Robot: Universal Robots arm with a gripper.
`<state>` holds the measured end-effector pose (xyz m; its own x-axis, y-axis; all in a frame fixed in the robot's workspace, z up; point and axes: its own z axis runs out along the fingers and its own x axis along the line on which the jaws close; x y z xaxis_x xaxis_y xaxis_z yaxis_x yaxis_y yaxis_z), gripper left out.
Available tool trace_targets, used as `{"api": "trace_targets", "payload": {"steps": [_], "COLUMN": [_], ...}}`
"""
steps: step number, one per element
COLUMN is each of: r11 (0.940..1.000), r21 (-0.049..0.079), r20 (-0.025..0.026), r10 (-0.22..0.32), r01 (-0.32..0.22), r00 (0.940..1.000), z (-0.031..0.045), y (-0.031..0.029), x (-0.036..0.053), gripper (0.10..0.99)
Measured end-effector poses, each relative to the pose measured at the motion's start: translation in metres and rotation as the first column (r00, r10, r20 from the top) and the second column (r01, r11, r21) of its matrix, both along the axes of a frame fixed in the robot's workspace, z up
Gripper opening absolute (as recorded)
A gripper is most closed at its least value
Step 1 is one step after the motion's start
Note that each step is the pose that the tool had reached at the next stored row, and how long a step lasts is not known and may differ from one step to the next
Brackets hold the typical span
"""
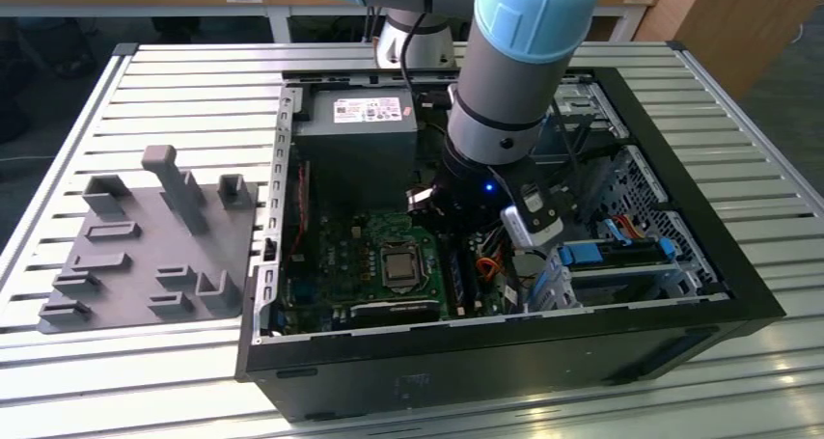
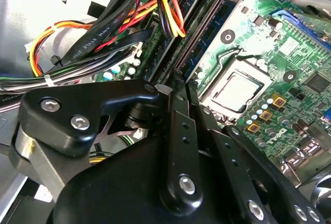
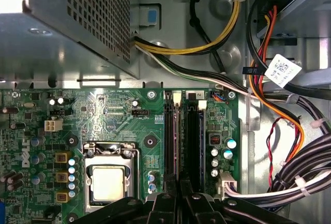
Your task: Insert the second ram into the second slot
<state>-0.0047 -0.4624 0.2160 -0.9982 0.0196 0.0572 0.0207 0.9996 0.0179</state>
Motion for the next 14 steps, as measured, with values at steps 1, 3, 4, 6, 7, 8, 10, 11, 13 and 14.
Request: {"api": "trace_targets", "payload": {"steps": [1, 3, 4, 6, 7, 8, 10, 11, 13, 14], "r11": [1.0000, 1.0000, 1.0000, 1.0000, 1.0000, 1.0000, 1.0000, 1.0000, 1.0000, 1.0000], "r21": [0.000, 0.000, 0.000, 0.000, 0.000, 0.000, 0.000, 0.000, 0.000, 0.000], "r20": [0.0000, 0.0001, 0.0000, 0.0000, 0.0000, 0.0000, -0.0001, -0.0001, 0.0000, 0.0000], "r10": [0.000, 0.000, 0.000, 0.000, 0.000, 0.000, 0.000, 0.000, 0.000, 0.000], "r01": [0.000, 0.000, 0.000, 0.000, 0.000, 0.000, 0.000, 0.000, 0.000, 0.000], "r00": [1.0000, 1.0000, 1.0000, 1.0000, 1.0000, 1.0000, 1.0000, 1.0000, 1.0000, 1.0000], "z": [0.0000, -0.0006, -0.0010, -0.0019, -0.0020, -0.0021, -0.0021, -0.0021, -0.0022, -0.0022], "y": [0.0000, 0.0000, 0.0000, 0.0000, 0.0000, 0.0000, 0.0000, 0.0000, 0.0000, 0.0000], "x": [0.0000, 0.0000, 0.0000, 0.0000, 0.0000, 0.0000, 0.0000, 0.0000, 0.0000, 0.0000], "gripper": [0.141, 0.141, 0.141, 0.141, 0.141, 0.141, 0.141, 0.141, 0.141, 0.141]}}
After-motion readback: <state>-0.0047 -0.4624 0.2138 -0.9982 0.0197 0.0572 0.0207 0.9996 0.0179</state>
